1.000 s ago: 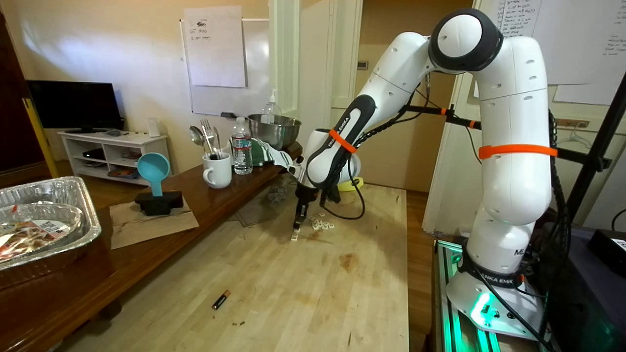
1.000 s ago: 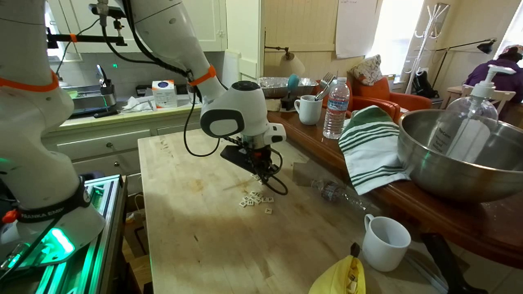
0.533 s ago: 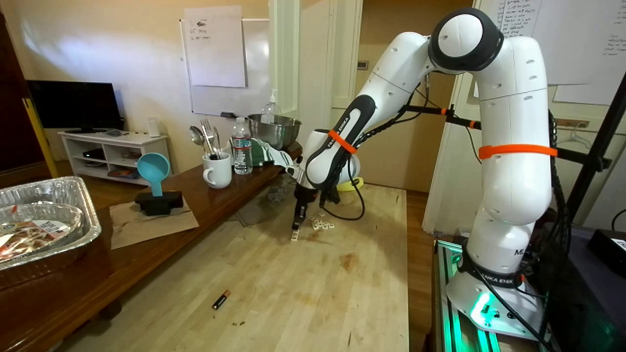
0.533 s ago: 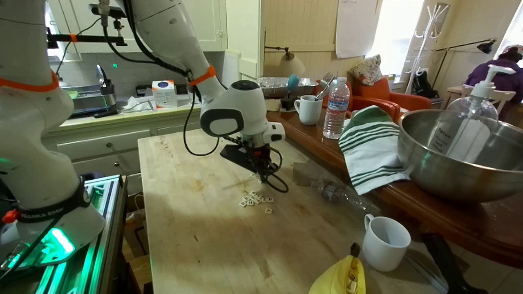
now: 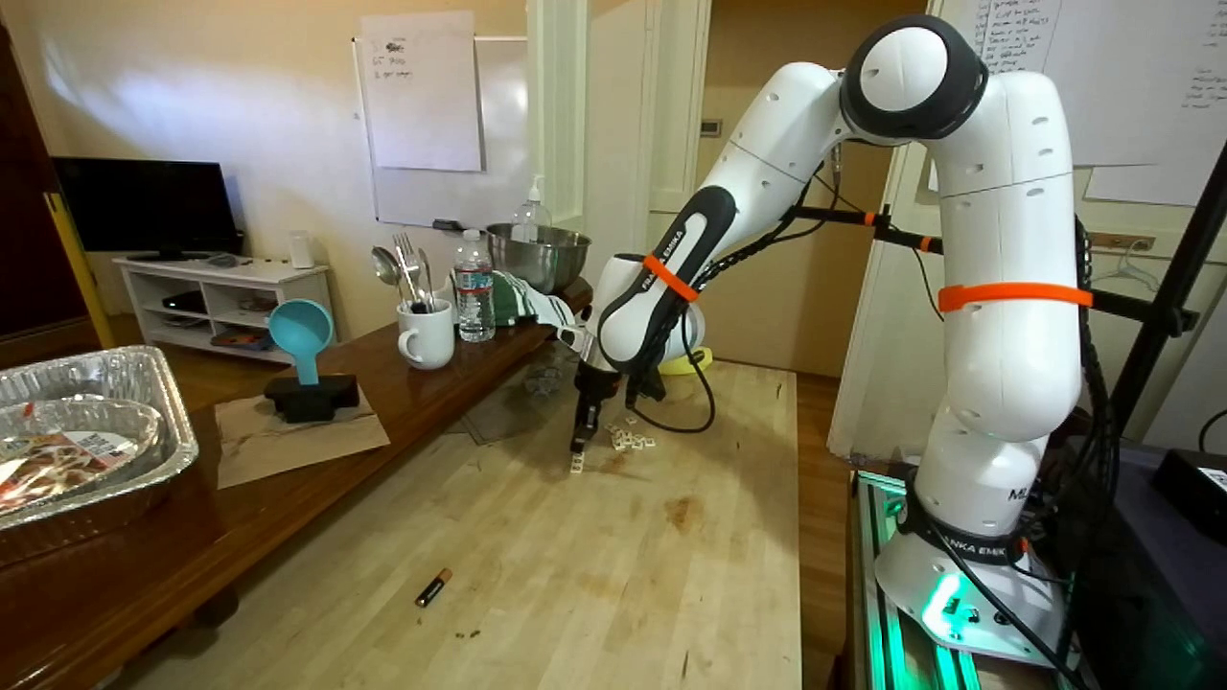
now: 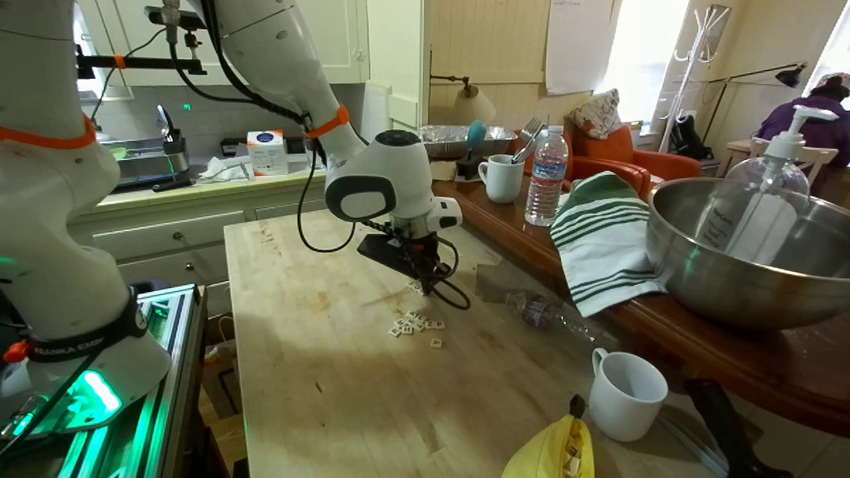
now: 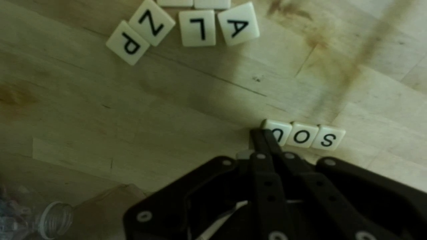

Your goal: Use four letter tiles to form a word

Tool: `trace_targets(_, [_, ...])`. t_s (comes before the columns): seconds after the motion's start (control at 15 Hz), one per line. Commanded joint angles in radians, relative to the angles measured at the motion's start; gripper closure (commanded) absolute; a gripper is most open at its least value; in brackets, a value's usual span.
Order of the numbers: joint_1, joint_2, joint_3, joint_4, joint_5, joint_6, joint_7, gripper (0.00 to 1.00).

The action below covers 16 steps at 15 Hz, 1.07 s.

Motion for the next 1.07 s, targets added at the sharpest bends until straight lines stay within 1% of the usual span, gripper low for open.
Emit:
trace_targets(0.0, [-0.004,0.012,0.005,-0.01,-0.002,0.015,-0.017,1.0])
trace_targets(0.53, [-0.016,-0.059,0.014,-0.03,0.016,-0.002,-0.049,1.0])
trace_targets(0.73, [0.001,-0.077,-0.021,-0.035,0.004,-0.004,-0.022,1.0])
trace_targets(1.0, [0.012,-0.082,-0.09,-0.037,-0.012,0.002,0.027,1.0])
